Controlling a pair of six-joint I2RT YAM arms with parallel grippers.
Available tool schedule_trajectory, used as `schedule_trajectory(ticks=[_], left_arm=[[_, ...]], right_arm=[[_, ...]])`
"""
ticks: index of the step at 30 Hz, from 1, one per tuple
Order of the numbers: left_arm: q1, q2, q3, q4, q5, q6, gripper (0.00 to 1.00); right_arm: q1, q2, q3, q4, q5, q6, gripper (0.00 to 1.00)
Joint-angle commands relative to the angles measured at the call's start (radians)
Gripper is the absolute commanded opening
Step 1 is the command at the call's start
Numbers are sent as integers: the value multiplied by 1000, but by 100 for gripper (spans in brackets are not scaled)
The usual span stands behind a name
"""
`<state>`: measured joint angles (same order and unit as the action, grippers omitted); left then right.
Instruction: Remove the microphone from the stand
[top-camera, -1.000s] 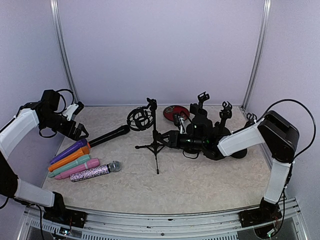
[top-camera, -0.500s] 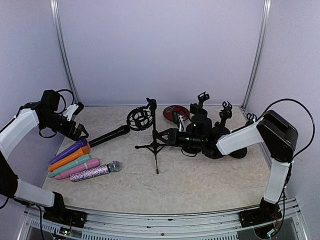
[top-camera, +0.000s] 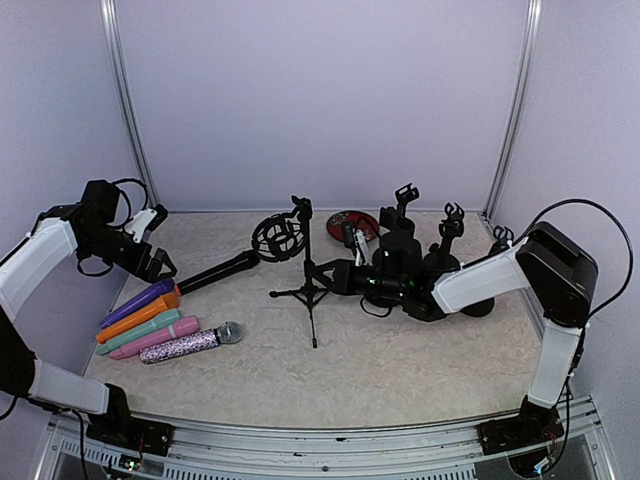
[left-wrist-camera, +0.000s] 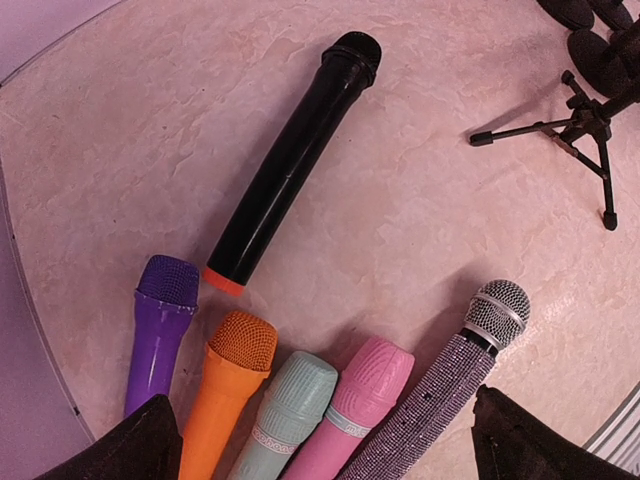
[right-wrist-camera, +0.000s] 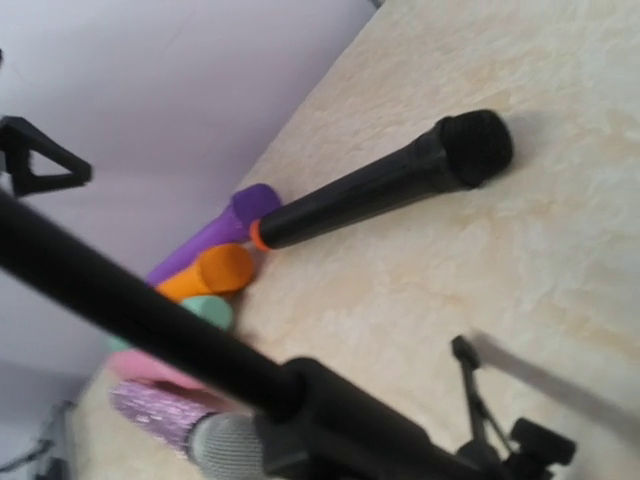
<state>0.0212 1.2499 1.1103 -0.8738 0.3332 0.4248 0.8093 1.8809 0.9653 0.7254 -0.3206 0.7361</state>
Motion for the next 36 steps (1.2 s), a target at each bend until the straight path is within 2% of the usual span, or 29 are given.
schedule_trajectory(ticks=[1,3,7,16,21,22,24,27,30,32,36], left_arm=[[4,-12,-10,-16,16,9,99],[5,-10,-8,-16,17,11,99],[5,-2,-6,-20,20,12,99],[5,0,-3,-26,20,15,99],[6,1,-1,-28,22,13,99],[5,0,0,-29,23,14,99],[5,-1,1,-30,20,14,99],[5,-5,0,-31,18,15,99],[5,-7,1,-33,18,15,99],[6,-10,0,-33,16,15,99],[4,-19,-4,-28,8,17,99]], right_arm=[[60,-47,21,-172,179,-206,0],[81,-47,54,-279,258,-299,0],[114,-51,75,-343,373,-458,0],[229,-20,125,-389,731,-846,0],[253,-17,139,-363,819,-931,0],[254,-23,139,-359,821,-926,3],[254,-45,130,-343,802,-896,15],[250,-84,114,-319,747,-824,44],[235,-129,92,-308,666,-713,64],[215,-157,66,-300,604,-620,68],[167,-203,7,-281,475,-444,69]])
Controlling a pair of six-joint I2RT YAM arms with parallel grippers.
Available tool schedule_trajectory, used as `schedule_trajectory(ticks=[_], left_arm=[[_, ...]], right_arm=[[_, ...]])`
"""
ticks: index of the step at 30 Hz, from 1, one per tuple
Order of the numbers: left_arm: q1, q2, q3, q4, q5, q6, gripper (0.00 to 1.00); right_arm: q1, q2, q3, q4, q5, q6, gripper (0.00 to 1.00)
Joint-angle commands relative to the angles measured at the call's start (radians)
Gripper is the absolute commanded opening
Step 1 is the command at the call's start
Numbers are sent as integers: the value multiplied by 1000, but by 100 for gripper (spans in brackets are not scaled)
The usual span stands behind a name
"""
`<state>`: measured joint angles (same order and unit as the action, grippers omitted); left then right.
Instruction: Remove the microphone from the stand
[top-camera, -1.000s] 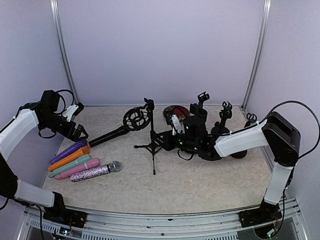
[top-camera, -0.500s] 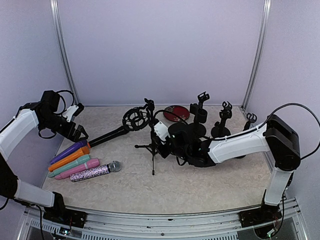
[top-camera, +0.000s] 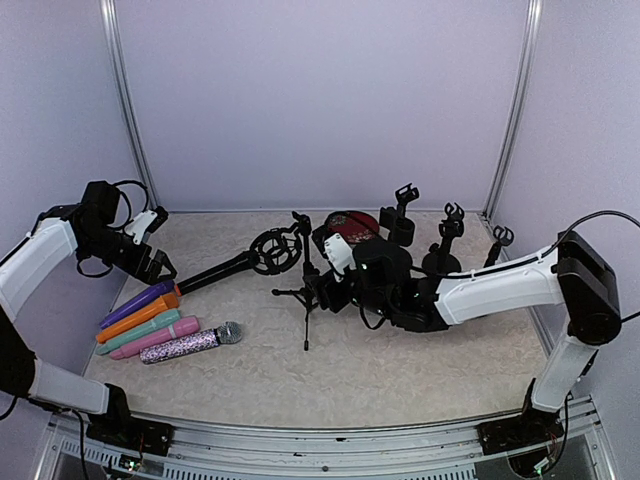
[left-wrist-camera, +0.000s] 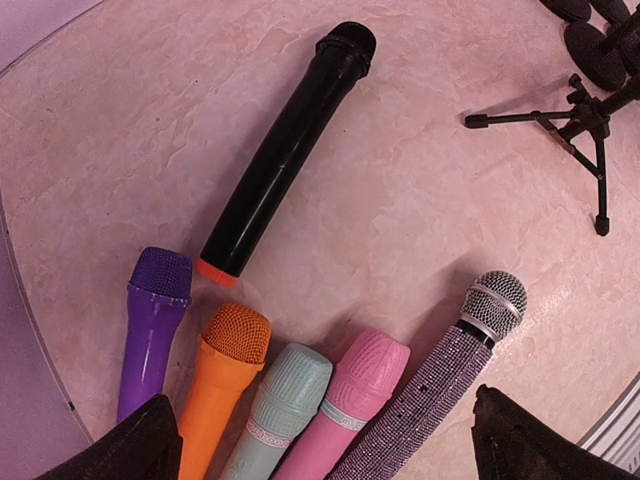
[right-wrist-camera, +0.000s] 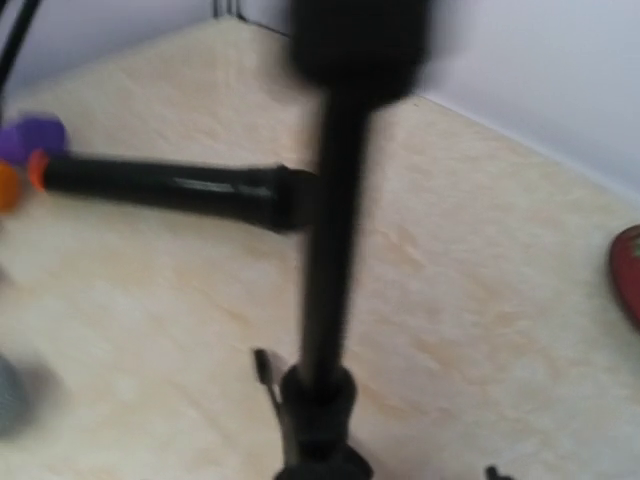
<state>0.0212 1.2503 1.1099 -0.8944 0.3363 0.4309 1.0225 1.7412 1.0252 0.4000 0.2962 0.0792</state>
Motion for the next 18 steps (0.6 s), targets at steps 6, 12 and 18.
schedule_trajectory(ticks=[6,12,18], left_arm=[[5,-24,2,-7,-3,13,99],[5,-19,9,-5,8,5,99],[5,-22,5,-8,7,9,99]], right_arm=[[-107,-74,-120,100,-289,487,61],[-134,-8,-81,99,-367,580,59],[-173,40,-80,187,-497,681,56]])
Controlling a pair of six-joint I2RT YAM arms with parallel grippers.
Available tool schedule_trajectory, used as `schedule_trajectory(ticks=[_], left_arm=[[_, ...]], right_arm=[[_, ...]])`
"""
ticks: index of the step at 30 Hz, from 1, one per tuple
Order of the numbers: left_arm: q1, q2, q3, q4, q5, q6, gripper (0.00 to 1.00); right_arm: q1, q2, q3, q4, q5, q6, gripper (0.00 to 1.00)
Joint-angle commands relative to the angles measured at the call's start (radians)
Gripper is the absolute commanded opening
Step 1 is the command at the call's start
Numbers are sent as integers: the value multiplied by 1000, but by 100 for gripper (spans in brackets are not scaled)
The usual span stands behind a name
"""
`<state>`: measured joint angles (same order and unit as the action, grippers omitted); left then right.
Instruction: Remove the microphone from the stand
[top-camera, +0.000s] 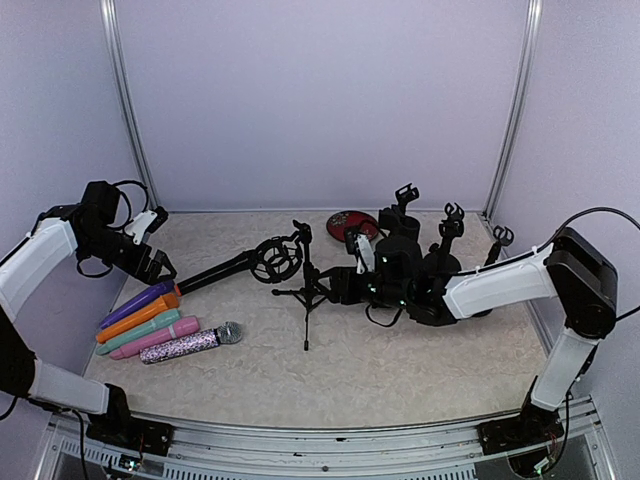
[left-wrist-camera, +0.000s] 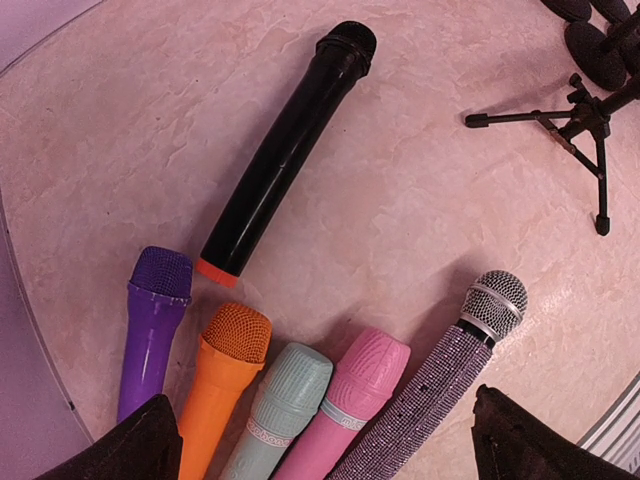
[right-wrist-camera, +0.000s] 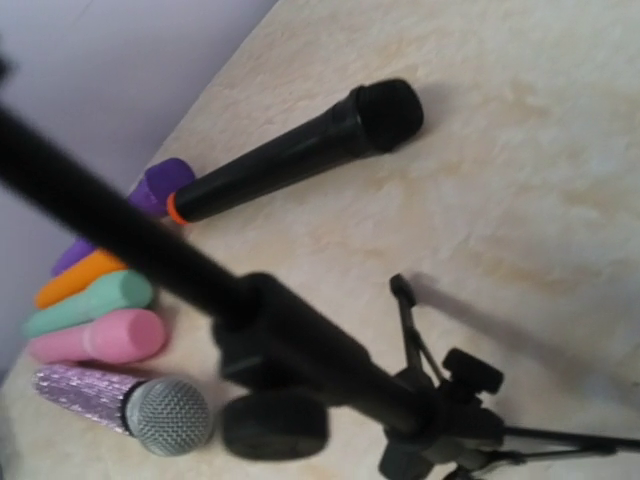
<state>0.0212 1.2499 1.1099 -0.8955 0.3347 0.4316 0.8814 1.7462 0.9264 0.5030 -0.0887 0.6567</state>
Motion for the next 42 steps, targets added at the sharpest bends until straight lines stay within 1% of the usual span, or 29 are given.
schedule_trajectory(ticks=[1,6,12,16,19,24,27,29,31,33,36,42], left_arm=[[5,-21,6,-7,8,7,99],[5,-24,0,-10,6,10,99],[5,-30,-5,-7,0,14,99],[6,-29,-5,-7,1,13,99],[5,-29,-7,-7,1,15,99],[6,-32,-11,-7,-3,18,99],[5,-33,-11,-7,-3,19,99],[5,-33,-10,-7,-4,20,99],[5,-33,-10,-8,-7,22,99],[5,-35,-7,-9,-6,24,99],[5,-35,-5,-8,-2,22,99],[5,-33,-17,-10,4,23,99]], right_arm=[[-38,44,20,98,-121,111,55],[-55,75,22,159,-167,152,50],[-62,101,54,159,-187,156,48],[-64,109,73,155,-193,153,45],[-65,114,85,151,-192,148,38],[-65,119,95,137,-191,134,20],[-65,116,89,134,-189,129,12],[-64,116,88,130,-190,125,9],[-64,116,91,119,-190,118,9],[-63,115,91,111,-184,111,7],[-60,110,92,88,-154,87,0],[-14,81,105,-25,-1,-76,0]])
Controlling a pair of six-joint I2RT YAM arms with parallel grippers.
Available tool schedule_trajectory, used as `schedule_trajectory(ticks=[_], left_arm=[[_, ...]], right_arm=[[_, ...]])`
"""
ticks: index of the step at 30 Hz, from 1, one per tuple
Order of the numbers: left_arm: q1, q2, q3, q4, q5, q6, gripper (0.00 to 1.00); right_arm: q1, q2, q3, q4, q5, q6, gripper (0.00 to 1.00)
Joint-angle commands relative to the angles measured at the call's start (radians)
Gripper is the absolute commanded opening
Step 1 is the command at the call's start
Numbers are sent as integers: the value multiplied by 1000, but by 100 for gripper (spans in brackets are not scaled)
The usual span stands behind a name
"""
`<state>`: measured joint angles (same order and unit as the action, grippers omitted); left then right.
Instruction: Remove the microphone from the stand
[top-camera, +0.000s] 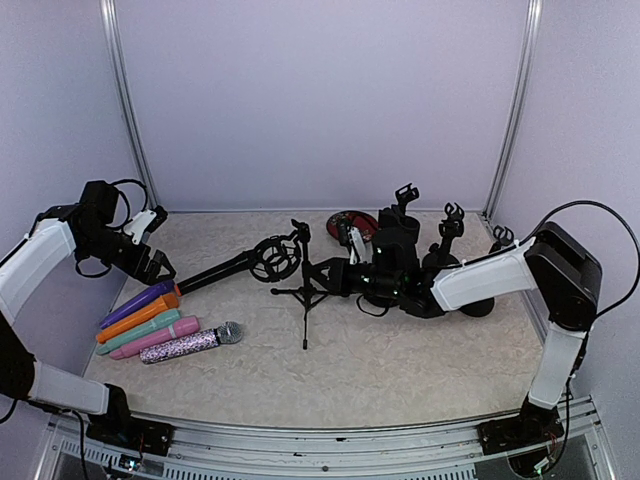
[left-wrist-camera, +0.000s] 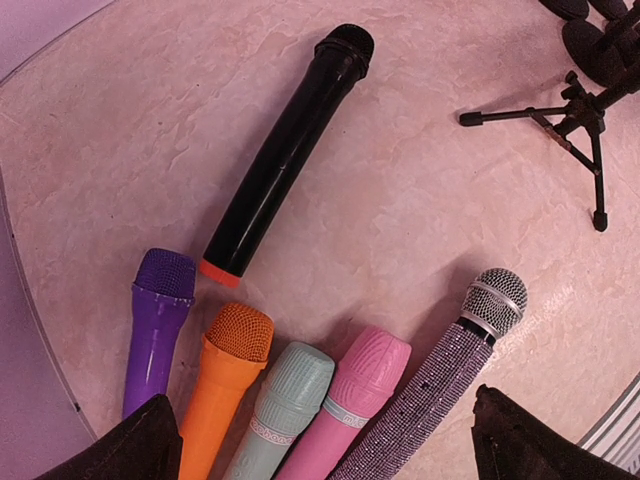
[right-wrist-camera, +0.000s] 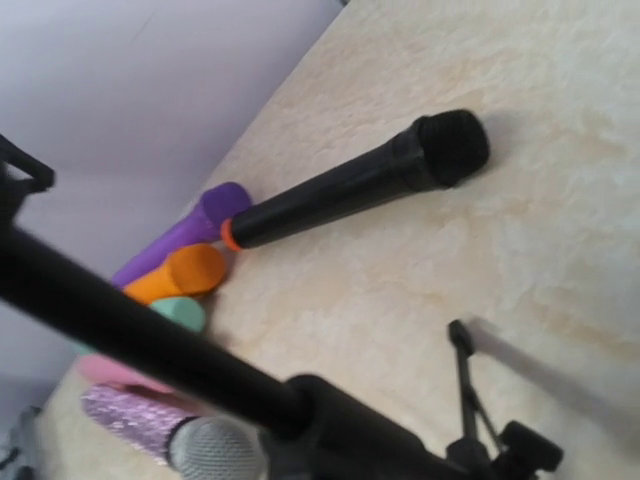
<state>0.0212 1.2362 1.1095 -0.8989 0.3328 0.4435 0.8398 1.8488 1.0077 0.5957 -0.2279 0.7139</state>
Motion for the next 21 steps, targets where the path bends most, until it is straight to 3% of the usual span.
schedule_trajectory(ticks=[1,6,15,18,21], left_arm=[[6,-20,-17,-7,5,13,99],[6,-20,-15,-6,5,17,99],[6,-3,-5,-10,20,8,99],[6,-3,2,-12,20,7,99],[5,-3,4,-12,18,7,99]], right_arm=[[41,-25,31,-143,180,-173,0],[101,-29,69,-247,378,-386,0],[205,-31,103,-283,672,-698,0],[217,-45,113,-279,692,-714,16],[212,-94,106,-262,618,-664,47]])
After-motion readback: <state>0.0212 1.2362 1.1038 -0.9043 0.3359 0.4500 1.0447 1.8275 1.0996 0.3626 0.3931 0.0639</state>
